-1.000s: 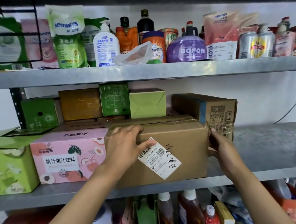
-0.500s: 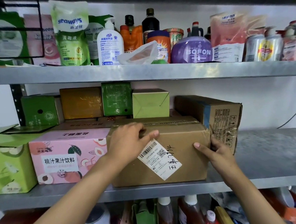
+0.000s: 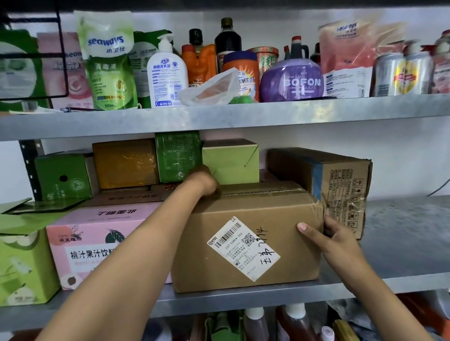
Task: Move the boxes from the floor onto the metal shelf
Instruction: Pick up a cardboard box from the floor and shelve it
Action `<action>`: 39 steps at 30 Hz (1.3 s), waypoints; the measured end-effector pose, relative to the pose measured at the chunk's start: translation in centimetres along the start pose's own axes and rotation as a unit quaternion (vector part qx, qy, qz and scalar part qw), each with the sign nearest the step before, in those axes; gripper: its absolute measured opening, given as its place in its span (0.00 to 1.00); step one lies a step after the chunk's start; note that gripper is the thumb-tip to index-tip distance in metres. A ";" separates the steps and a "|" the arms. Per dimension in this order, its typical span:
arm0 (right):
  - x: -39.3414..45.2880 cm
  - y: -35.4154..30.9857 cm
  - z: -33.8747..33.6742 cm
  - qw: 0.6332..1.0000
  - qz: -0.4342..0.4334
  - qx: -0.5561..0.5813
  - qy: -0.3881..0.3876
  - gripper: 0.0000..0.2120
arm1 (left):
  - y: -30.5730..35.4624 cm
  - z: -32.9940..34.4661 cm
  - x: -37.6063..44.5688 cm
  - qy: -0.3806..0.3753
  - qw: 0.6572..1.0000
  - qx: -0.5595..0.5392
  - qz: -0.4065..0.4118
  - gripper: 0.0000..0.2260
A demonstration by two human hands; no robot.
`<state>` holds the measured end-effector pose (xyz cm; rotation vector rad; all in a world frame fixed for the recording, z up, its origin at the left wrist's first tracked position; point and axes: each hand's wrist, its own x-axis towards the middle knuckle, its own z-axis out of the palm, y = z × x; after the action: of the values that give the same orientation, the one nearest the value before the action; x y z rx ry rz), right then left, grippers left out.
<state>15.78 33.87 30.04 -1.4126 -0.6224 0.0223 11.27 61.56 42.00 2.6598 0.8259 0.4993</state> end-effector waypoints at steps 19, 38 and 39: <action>0.2 1.0 0.0 1.000 0.015 -0.019 0.003 0.08 | 1.8 -1.9 2.7 0.154 0.987 -0.042 -0.035 0.19; 1.2 3.9 2.1 0.986 0.064 -0.068 0.139 0.29 | -4.2 3.9 -11.6 0.174 0.950 0.185 0.183 0.33; 1.1 3.9 2.3 0.985 0.067 -0.068 0.143 0.28 | -4.6 3.9 -11.0 0.181 0.947 0.184 0.189 0.34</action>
<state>17.09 37.08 26.92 -1.5536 -0.2960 -0.1168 2.21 57.94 34.15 3.1475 0.5329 1.0460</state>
